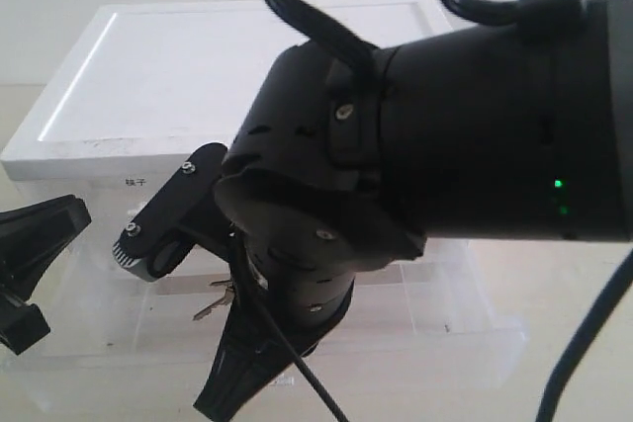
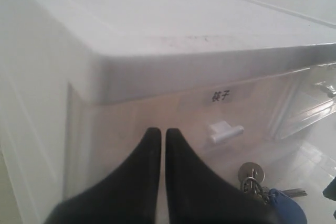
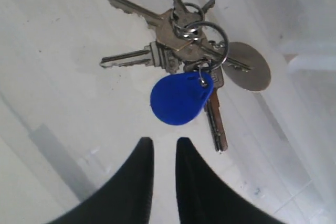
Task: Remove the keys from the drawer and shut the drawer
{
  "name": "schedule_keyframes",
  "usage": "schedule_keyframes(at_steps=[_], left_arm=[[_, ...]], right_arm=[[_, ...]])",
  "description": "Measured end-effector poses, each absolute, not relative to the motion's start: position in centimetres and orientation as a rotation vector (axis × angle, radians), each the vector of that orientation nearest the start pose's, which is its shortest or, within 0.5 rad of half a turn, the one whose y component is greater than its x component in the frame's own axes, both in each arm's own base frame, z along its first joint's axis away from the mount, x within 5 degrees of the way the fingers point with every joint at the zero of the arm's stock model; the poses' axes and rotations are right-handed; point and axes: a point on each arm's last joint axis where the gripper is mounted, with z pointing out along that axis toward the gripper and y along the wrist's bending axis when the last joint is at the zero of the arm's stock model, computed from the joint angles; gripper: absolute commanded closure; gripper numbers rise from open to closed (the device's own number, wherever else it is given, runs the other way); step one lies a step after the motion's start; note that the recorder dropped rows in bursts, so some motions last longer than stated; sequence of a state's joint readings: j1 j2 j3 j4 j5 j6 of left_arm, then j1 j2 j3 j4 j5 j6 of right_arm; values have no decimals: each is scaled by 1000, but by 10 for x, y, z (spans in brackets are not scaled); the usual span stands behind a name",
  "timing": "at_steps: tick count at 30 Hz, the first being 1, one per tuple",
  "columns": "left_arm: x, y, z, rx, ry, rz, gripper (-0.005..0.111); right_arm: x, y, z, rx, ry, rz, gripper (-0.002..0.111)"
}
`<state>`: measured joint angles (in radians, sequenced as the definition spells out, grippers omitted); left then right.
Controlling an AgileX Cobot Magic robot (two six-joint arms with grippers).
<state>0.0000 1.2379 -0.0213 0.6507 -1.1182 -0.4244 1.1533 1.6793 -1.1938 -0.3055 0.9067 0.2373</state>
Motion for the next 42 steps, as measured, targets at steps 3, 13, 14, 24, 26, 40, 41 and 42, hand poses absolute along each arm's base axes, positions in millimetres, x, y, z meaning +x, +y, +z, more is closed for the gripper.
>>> schedule_keyframes(at_steps=[3, 13, 14, 24, 26, 40, 41, 42], left_arm=[[154, -49, 180, 337, 1668, -553, 102], [175, -46, 186, 289, 1711, -543, 102], [175, -46, 184, 286, 1721, -546, 102], [179, -53, 169, 352, 1762, -640, 102], [178, -54, 170, 368, 1757, -648, 102], [177, -57, 173, 387, 1716, -683, 102], [177, -57, 173, 387, 1716, -683, 102], [176, -57, 173, 389, 1714, -684, 102]], right_arm=[[157, 297, 239, -1408, 2351, -72, 95], [170, 295, 244, -1331, 2230, -187, 95], [171, 295, 244, -1332, 2221, -196, 95], [178, 282, 258, -1194, 2367, 52, 56], [190, 278, 253, -1106, 2444, 142, 56], [207, 305, 213, -1080, 2433, 274, 56], [208, 306, 213, -1078, 2434, 275, 56], [208, 306, 212, -1079, 2436, 273, 56]])
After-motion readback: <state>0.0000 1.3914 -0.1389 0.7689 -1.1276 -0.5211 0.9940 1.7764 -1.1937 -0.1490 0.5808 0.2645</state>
